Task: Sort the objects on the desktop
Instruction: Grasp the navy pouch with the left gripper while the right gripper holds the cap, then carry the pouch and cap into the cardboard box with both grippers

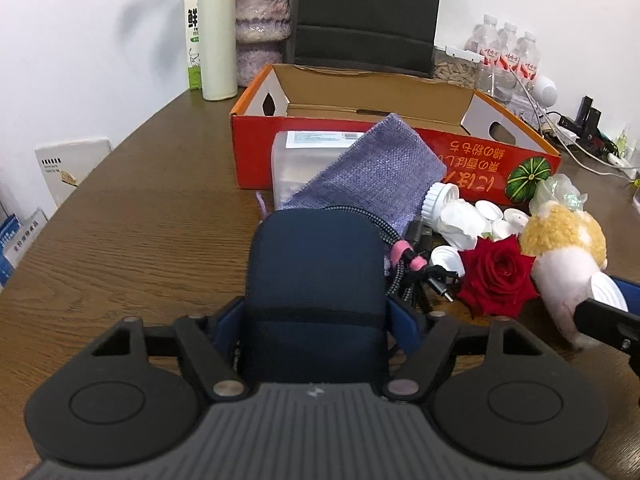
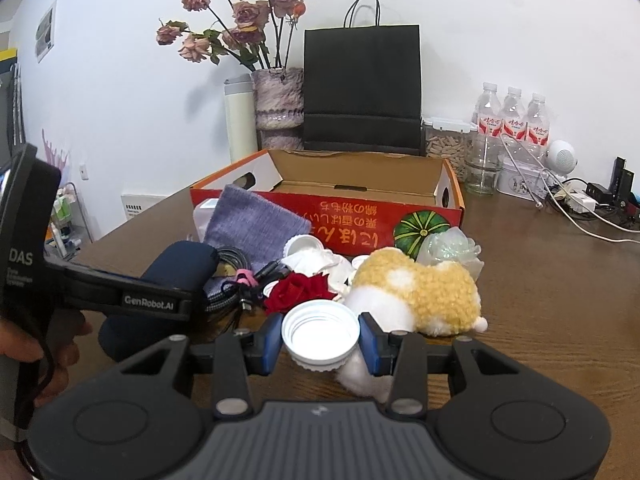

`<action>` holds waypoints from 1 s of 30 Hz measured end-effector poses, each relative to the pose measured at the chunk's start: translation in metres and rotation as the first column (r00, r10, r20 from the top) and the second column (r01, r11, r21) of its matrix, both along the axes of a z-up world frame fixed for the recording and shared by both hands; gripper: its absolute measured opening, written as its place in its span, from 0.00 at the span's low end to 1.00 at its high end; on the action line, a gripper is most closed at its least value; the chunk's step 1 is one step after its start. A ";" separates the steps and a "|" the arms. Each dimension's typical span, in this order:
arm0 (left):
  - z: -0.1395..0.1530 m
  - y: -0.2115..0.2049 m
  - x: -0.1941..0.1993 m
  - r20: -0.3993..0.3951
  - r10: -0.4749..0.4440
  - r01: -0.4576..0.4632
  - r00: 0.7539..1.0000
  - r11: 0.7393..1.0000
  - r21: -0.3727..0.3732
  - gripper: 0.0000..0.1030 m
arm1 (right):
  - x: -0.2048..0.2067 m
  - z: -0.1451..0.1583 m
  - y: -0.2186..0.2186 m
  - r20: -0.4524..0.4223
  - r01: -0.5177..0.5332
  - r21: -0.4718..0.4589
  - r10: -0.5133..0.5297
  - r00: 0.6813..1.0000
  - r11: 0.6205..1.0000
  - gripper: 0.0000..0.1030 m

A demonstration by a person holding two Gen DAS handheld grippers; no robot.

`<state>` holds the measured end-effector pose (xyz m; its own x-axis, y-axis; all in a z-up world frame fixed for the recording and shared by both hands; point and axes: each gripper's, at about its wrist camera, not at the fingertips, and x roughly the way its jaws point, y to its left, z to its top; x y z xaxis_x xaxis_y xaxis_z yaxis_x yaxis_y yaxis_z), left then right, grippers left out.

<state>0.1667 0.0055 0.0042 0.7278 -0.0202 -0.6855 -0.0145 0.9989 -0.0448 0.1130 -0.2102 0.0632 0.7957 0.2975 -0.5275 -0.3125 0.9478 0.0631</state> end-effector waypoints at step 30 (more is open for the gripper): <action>0.058 0.006 -0.002 0.182 -0.030 0.041 0.983 0.998 -0.055 0.61 | 0.034 0.042 -0.013 0.100 0.021 0.037 -0.025 0.995 0.999 0.38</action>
<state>0.1647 0.0113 0.0626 0.8380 -0.0846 -0.5390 0.0349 0.9942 -0.1019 0.1472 -0.2228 0.1051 0.8511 0.2961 -0.4335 -0.2974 0.9524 0.0667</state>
